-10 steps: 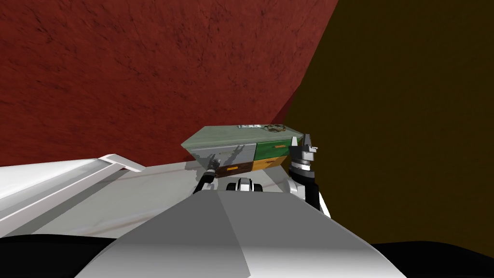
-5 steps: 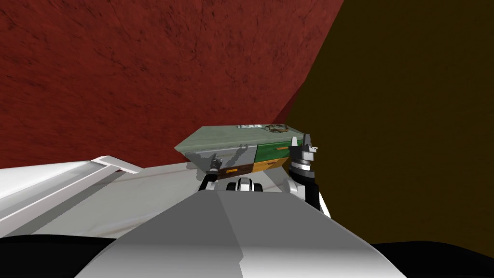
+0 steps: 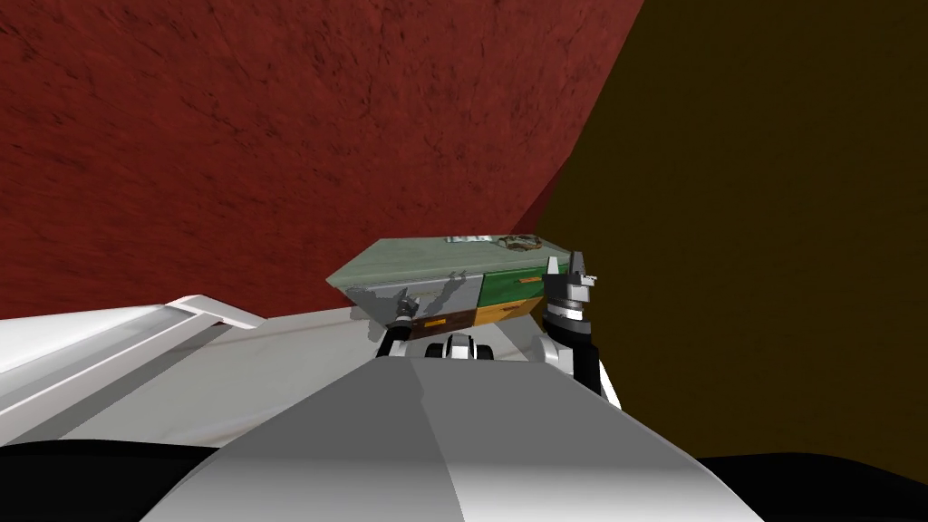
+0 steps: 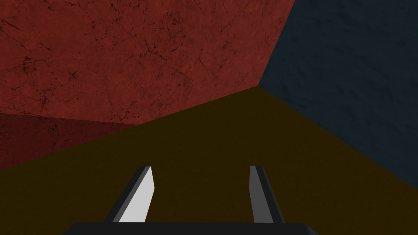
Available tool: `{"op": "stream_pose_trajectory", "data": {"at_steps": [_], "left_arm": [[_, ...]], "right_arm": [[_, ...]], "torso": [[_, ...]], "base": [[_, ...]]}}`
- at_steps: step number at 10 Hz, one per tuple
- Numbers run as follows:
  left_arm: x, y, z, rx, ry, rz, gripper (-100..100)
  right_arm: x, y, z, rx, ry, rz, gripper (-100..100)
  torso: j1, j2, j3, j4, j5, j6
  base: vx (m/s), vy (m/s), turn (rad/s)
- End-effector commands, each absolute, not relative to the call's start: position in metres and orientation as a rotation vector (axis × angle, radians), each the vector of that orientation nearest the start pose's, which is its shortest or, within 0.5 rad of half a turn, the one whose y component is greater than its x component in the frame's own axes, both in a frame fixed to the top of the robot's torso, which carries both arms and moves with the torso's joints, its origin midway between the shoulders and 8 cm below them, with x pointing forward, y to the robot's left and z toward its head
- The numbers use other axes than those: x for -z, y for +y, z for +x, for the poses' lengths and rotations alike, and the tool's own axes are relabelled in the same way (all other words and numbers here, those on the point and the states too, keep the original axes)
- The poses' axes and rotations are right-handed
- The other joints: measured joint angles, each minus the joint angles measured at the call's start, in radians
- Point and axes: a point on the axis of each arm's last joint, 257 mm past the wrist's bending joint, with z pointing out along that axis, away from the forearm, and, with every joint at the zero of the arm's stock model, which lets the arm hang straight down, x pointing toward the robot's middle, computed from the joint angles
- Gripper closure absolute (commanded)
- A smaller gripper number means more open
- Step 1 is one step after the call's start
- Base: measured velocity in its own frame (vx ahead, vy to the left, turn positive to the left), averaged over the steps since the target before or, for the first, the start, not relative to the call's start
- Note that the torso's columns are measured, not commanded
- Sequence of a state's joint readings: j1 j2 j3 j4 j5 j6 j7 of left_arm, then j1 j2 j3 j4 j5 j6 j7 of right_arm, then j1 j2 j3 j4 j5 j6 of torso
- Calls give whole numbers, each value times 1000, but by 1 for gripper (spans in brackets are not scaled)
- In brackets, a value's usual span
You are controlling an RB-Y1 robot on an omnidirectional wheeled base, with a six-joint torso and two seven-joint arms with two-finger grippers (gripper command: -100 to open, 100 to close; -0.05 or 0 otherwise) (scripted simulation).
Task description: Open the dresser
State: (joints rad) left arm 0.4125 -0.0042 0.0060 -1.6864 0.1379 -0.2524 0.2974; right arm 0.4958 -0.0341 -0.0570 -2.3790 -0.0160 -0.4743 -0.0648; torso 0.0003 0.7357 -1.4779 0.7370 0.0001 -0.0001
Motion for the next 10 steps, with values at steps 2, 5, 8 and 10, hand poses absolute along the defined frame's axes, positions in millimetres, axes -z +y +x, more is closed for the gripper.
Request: {"op": "stream_pose_trajectory", "data": {"at_steps": [2, 5, 8, 10], "left_arm": [[287, 298, 410, 1366, 840, -1561, 100], [282, 297, 405, 1372, 840, -1556, 100], [289, 294, 398, 1365, 852, -1571, 100], [282, 294, 396, 1375, 844, -1556, 100]], "right_arm": [[-66, -289, 324, -1339, 560, 593, 0], [-66, -289, 324, -1339, 560, 593, 0], [-66, -289, 324, -1339, 560, 593, 0], [-66, -289, 324, -1339, 560, 593, 0]], "torso": [[-2, 13, 8, 6, -2, -2], [-1, 12, 7, 8, -4, -3], [-2, 5, 3, 5, -3, -2], [-3, 10, 6, 6, -3, 0]], "base": [[-120, -31, 0], [-186, -42, 7], [-127, -39, 7], [-200, -53, 19]]}}
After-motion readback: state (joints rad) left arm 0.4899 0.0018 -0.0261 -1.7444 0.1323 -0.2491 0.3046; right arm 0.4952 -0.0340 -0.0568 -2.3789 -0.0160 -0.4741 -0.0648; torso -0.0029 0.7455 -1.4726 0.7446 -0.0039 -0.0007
